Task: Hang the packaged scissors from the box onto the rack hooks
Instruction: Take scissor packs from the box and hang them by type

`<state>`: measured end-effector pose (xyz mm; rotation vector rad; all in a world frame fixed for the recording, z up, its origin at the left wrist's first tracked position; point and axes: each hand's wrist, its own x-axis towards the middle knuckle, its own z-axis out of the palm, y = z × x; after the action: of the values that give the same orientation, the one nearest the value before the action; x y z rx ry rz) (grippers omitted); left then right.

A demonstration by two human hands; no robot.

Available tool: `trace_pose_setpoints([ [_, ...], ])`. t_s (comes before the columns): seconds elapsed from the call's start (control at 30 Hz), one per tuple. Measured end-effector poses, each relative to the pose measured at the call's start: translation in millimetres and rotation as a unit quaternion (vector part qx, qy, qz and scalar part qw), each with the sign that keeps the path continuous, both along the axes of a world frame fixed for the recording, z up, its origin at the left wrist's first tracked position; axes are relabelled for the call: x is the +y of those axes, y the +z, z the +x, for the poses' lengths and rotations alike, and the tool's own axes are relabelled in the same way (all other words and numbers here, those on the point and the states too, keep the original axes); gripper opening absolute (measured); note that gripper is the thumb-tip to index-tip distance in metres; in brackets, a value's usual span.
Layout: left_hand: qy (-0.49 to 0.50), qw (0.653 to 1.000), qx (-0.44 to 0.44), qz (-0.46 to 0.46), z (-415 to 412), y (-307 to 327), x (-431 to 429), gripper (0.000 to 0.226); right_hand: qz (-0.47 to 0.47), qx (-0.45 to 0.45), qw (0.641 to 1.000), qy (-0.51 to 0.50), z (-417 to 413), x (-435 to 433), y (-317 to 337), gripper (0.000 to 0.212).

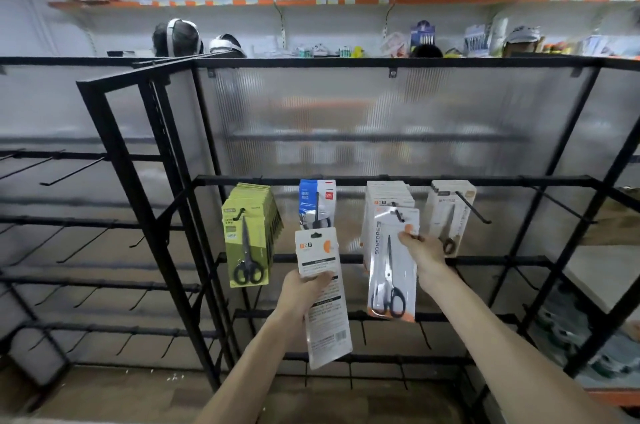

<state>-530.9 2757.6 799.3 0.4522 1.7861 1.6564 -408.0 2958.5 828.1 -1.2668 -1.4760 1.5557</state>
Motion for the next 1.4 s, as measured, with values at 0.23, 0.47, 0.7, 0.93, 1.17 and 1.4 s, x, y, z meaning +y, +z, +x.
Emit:
trace_pose_setpoints([
  [0.23, -0.048, 0.997, 0.053, -0.014, -11, 3, 14, 0.008, 0.060, -0.097, 0.993, -0.037, -20, 15, 3, 0.031],
  [0.47, -0.077, 0.992, 0.097, -0.028, -3, 3, 41, 0.020, 0.175, -0.187, 0.967, 0.008, -2, -29, -6, 0.024],
  [0.7, -0.180, 0.965, 0.191, 0.021, 20, -1, 78, 0.030, 0.111, -0.051, 0.978, 0.170, 11, -82, 7, 0.063],
  [0.93, -0.149, 0.950, 0.273, 0.021, 51, 16, 89, 0.038, 0.210, -0.021, 0.974, 0.079, 17, -76, 16, 0.018],
  [1.17, -0.188, 0.932, 0.307, -0.048, 27, 28, 61, 0.074, 0.222, -0.010, 0.975, -0.015, 47, -53, 3, 0.021],
  [1.4, -0.147, 0.878, 0.421, -0.175, -7, 20, 60, 0.049, 0.179, -0.023, 0.982, -0.046, 42, -26, 2, 0.024],
])
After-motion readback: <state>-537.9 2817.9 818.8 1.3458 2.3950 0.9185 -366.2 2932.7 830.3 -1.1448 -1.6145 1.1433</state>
